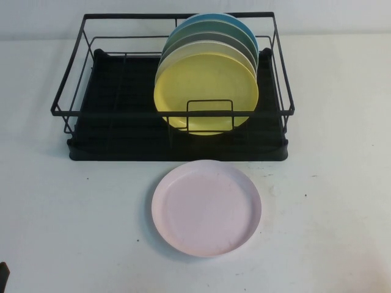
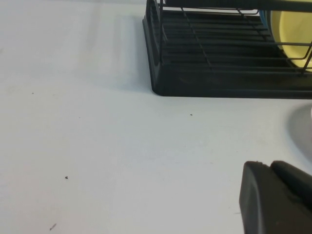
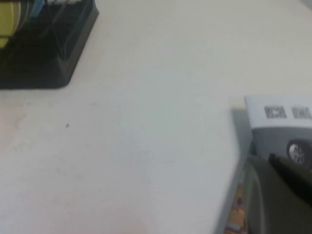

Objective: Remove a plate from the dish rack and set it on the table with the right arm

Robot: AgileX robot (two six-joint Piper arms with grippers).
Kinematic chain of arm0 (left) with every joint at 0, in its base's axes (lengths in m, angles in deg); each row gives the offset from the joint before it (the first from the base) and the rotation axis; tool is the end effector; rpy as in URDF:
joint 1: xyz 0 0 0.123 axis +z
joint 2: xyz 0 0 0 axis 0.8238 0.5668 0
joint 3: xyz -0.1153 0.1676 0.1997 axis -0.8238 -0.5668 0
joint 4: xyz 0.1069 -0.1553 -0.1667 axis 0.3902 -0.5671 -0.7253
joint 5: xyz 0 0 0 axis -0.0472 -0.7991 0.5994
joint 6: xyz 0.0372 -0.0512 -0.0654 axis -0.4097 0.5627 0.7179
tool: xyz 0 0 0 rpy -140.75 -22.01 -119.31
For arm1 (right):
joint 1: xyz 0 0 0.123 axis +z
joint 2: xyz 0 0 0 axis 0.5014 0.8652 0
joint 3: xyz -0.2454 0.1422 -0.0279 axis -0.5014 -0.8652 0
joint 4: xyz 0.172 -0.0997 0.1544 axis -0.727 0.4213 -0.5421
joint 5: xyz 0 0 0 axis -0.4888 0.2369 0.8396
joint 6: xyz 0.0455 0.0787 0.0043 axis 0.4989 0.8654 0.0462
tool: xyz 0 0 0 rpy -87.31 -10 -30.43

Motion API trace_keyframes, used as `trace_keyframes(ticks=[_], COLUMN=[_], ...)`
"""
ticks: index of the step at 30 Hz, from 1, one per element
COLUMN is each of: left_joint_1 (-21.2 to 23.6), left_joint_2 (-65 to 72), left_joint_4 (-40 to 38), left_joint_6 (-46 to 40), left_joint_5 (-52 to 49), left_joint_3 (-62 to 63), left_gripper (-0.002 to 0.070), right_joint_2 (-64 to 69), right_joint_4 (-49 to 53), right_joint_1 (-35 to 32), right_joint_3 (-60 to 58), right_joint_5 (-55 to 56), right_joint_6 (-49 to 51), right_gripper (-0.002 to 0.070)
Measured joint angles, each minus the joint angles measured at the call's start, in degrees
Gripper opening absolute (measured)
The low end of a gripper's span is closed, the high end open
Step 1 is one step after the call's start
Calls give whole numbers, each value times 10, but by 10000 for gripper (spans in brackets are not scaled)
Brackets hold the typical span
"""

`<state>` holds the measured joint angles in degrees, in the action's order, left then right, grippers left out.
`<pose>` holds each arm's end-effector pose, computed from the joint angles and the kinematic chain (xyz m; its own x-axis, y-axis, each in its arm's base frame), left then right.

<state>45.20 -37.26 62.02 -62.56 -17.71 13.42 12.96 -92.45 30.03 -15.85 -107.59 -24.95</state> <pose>0.0538 -0.0090 0.1795 -0.2071 0.0526 -0.9769 0.1743 0.9846 0.0160 0.0539 0.0023 0.1755 -0.2569 0.0411 -0.9656 -0.0144 0.9988 0.0463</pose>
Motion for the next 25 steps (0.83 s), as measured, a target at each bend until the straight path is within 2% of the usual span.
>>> trace_keyframes(ticks=[25], left_joint_1=[0], left_joint_2=[0], left_joint_4=[0], left_joint_6=[0], left_joint_5=[0], left_joint_3=[0], left_gripper=[-4], right_joint_2=[0], right_joint_4=[1], right_joint_1=[-1], right_joint_3=[-1], right_joint_5=[-24], right_joint_6=[-30], right_gripper=[-18])
